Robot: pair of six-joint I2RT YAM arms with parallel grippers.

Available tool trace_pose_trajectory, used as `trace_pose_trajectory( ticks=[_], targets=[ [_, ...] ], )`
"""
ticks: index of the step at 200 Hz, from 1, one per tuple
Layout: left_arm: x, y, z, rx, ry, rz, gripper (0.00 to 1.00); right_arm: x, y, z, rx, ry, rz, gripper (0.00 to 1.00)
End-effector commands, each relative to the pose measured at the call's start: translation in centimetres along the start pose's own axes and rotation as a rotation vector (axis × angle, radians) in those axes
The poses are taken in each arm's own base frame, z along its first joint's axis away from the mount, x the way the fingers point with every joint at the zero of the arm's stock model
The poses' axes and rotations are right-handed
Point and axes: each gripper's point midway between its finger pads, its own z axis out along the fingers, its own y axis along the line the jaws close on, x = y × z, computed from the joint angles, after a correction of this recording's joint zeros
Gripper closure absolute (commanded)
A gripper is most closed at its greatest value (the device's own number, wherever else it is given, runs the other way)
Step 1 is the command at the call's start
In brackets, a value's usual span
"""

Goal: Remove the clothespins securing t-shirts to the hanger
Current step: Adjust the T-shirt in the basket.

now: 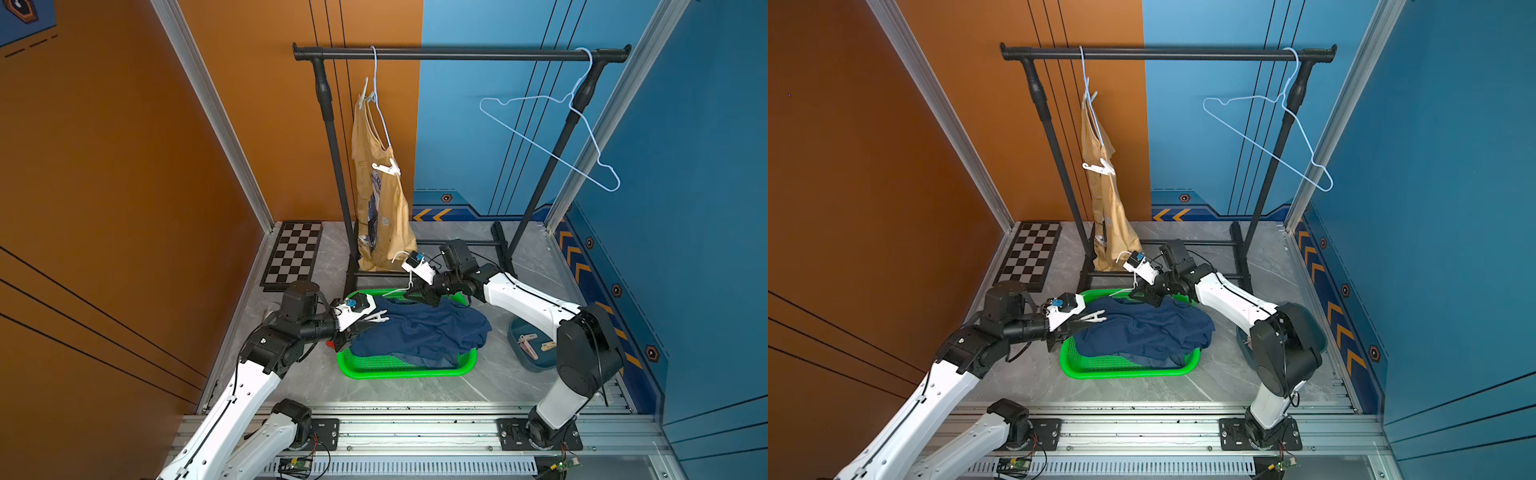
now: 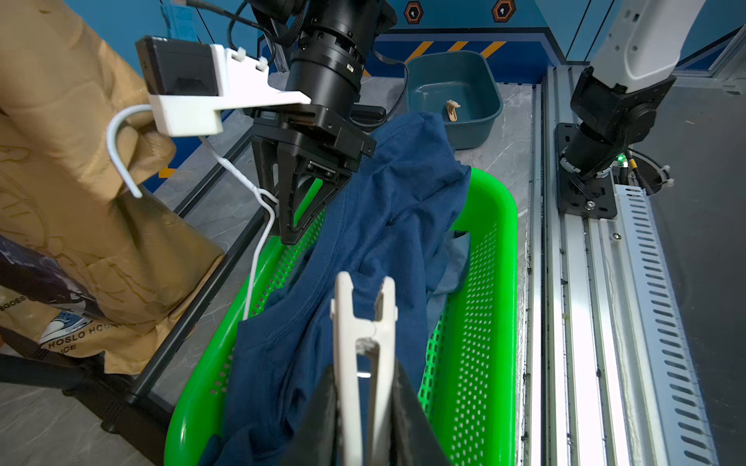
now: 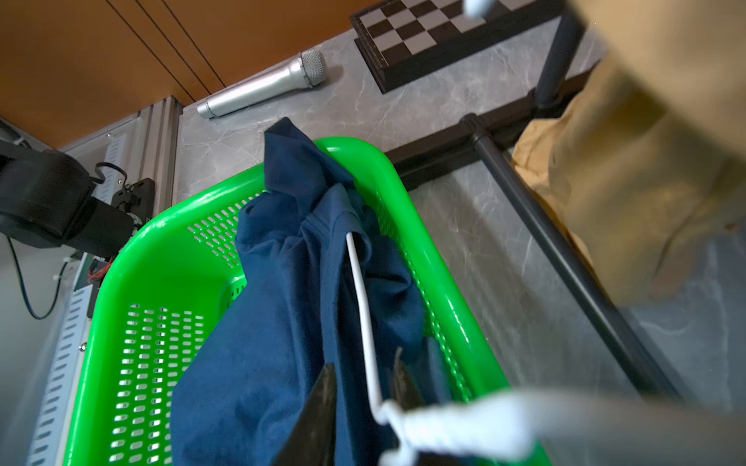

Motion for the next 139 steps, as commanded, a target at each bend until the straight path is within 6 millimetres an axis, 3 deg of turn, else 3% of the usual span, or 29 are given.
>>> trace_pose_trajectory(
  ticks=[1,86,139],
  targets=[
    [0.5,0.2,0.7,-0.005,0.020,-0.059,0.80,0.5,-0.8,-0.6,0.025,0.028,0.030,0.65],
    [0.3,0.2,2.4,0.036,0.034,-0.137,0.80,1.8,-2.6,-3.4,0.178,0.073,-0.002,0.42],
    [0.1,0.0,3.3,0.058,0.039,-0.161,0.80,3.0,-3.9,-5.4,0.273,0.098,0.006,0.38]
  ],
)
